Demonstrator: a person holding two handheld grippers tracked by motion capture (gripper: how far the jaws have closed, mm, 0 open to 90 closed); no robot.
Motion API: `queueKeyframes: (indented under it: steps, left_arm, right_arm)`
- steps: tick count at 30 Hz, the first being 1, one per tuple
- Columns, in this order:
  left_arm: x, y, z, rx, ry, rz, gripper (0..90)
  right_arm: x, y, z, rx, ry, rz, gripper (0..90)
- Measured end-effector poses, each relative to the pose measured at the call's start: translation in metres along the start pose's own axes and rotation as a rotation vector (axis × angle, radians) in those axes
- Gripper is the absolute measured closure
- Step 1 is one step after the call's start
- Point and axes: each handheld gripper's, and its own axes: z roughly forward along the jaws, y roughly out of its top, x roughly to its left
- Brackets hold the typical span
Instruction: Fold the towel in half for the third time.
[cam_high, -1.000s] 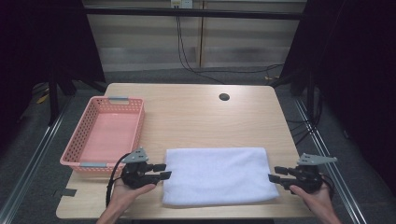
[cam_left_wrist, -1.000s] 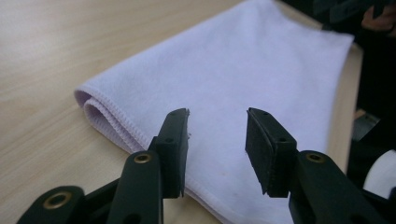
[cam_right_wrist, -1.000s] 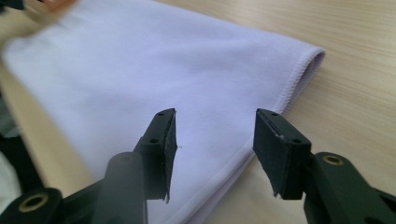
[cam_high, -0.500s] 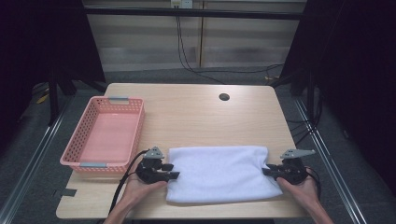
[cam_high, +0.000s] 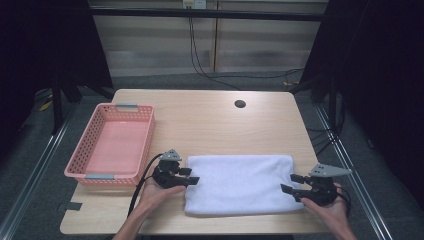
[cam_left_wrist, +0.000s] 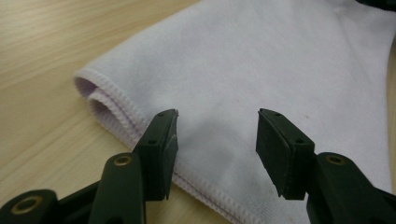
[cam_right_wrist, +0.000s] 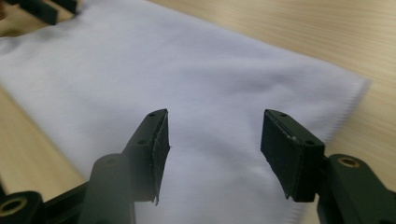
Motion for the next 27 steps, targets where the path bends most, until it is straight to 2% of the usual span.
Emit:
queueKeyframes:
  steps: [2,5,7,10,12,15,18,21,23,27]
  left_arm:
    - [0.001,-0.001,0.0,0.012,0.012,0.006,50.0]
    - [0.002,-0.002,0.003,0.032,0.011,0.01,52.7]
    - [0.002,-0.002,0.005,0.048,0.007,0.021,53.6]
    - [0.002,-0.004,0.005,0.043,-0.001,0.019,53.9]
    - [0.001,-0.006,0.005,0.043,-0.004,0.021,54.4]
    - [-0.003,-0.008,0.005,0.046,-0.003,0.036,54.4]
    - [-0.009,-0.011,0.003,0.049,0.011,0.041,54.4]
    - [-0.008,-0.012,0.001,0.046,-0.013,0.019,54.3]
    - [-0.006,-0.011,0.0,0.046,-0.022,0.011,53.9]
    - [-0.002,-0.01,-0.002,0.027,-0.004,-0.007,51.0]
  right_arm:
    - [0.012,0.002,0.003,-0.011,0.039,-0.017,42.2]
    - [0.028,0.005,0.015,0.004,0.083,-0.04,43.2]
    - [0.039,0.008,0.028,0.026,0.125,-0.059,43.6]
    - [0.058,0.015,0.049,0.047,0.204,-0.074,45.3]
    - [0.072,0.022,0.062,0.052,0.237,-0.099,45.6]
    - [0.093,0.032,0.082,0.072,0.31,-0.113,44.0]
    - [0.111,0.041,0.103,0.118,0.347,-0.134,40.9]
    - [0.127,0.048,0.118,0.125,0.405,-0.141,39.3]
    - [0.138,0.051,0.127,0.142,0.427,-0.173,39.1]
    - [0.16,0.055,0.142,0.16,0.472,-0.205,37.6]
